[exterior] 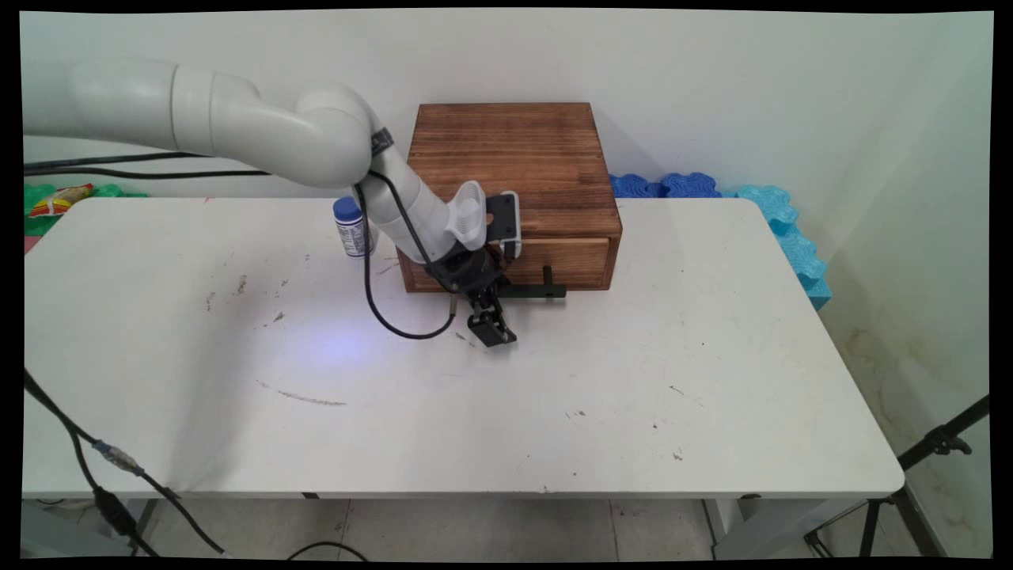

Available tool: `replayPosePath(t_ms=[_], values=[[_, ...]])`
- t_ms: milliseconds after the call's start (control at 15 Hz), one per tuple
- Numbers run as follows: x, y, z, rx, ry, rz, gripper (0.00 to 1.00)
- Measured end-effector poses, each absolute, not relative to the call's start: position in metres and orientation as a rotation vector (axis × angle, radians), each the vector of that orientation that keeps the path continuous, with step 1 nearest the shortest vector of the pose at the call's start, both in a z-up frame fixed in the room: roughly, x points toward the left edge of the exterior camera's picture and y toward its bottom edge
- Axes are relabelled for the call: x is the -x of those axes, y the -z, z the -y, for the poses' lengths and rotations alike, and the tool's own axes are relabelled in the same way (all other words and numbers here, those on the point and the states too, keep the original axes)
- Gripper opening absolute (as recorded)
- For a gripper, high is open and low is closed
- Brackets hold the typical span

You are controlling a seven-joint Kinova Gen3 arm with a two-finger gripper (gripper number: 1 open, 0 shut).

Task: Open the drawer

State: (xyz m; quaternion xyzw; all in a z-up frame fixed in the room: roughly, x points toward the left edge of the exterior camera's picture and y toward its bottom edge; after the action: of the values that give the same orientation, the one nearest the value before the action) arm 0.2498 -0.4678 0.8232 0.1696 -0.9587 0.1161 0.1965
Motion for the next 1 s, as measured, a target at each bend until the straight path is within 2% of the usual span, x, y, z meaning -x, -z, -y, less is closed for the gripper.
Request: replayPosePath(t_ms=[467, 1000], values=[[-0.238, -0.813, 0.466, -0.497, -0.298, 2.685, 1.00], [-0.221, -0.818, 0.432, -0.470, -0.232, 2.681, 1.00]])
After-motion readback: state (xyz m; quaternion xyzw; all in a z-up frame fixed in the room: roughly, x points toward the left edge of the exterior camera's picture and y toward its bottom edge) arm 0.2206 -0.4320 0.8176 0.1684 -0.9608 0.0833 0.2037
